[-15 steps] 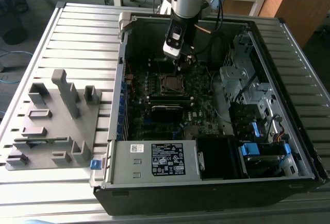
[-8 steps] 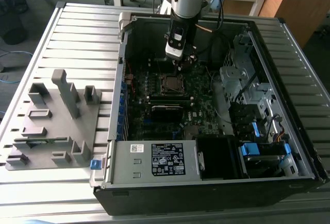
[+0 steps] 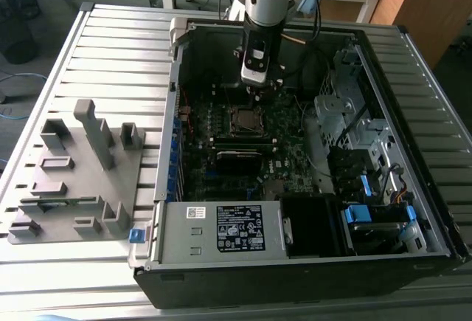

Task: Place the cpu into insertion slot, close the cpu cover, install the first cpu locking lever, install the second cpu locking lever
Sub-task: 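Close the cpu cover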

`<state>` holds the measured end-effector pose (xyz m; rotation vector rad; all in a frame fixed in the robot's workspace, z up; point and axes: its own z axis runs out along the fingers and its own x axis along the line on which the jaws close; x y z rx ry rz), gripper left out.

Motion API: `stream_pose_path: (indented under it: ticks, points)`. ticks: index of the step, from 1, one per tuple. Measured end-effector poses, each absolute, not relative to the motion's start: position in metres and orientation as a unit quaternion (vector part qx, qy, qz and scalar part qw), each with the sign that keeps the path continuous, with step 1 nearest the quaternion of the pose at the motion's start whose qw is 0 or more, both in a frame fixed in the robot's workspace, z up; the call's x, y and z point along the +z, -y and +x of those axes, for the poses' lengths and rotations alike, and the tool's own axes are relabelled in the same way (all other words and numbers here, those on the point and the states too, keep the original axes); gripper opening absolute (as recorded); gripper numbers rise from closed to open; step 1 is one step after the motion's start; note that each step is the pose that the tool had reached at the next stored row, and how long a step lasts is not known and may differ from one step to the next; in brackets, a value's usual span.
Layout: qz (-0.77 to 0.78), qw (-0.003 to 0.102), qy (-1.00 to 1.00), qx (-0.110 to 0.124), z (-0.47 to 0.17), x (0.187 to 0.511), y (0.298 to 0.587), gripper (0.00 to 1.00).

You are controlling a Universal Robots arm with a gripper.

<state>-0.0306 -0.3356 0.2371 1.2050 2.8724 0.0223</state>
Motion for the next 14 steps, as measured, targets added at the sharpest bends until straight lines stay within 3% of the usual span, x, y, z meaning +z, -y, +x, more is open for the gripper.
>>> stream_pose_path:
  ticks: [14]
  points:
    - [0.344,0.013,-0.939,0.008,-0.0306,0.2370,0.3356,0.11]
